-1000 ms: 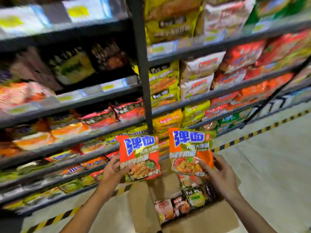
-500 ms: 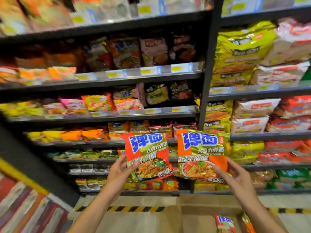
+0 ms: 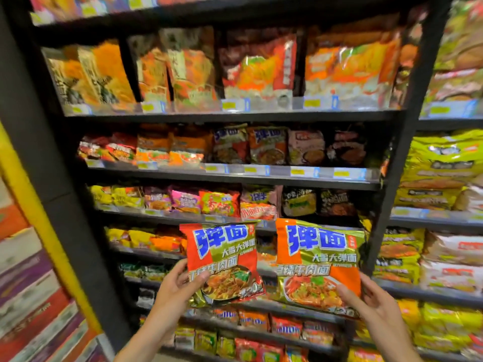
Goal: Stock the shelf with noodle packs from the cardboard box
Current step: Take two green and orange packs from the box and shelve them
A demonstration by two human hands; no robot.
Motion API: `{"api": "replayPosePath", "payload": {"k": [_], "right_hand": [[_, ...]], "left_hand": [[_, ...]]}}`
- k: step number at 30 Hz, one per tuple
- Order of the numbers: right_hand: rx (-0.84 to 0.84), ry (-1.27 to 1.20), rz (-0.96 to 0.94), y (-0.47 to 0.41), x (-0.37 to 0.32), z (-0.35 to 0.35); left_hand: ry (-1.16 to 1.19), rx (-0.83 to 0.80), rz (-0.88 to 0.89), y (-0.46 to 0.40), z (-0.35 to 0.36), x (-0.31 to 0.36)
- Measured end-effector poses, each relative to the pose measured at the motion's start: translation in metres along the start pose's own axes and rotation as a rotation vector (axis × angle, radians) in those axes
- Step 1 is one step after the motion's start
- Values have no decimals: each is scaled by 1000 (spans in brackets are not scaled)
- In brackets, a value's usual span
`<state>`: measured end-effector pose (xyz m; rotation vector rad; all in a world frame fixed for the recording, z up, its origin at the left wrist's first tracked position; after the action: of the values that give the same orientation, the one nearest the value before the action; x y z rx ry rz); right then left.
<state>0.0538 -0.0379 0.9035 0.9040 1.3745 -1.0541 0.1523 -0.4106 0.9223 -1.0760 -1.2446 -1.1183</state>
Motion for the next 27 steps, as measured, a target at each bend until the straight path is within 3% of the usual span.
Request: {"api": "replayPosePath", "payload": {"k": [13,20,27], "right_hand": [[69,94,-126,-69,-64,147],[175,122,-114,-92,-74,141],[165,157,-145,-142,-85,116]], "left_hand": [[-51,-56,171,-78,-142,70],[-78,-103,207,-141,-142,87],[-68,-131,241,-203,-116,106]]}}
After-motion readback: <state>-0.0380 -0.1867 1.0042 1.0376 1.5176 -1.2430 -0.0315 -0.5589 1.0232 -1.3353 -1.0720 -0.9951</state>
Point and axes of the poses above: each hand's wrist, its own y-axis away from the middle knuckle, its own z-axis out of the palm, x = y × z, the point moved 4 cm from there along -y, towards the middle knuckle, and after that the axes turned 15 degrees about -x, right-handed, at the moved point
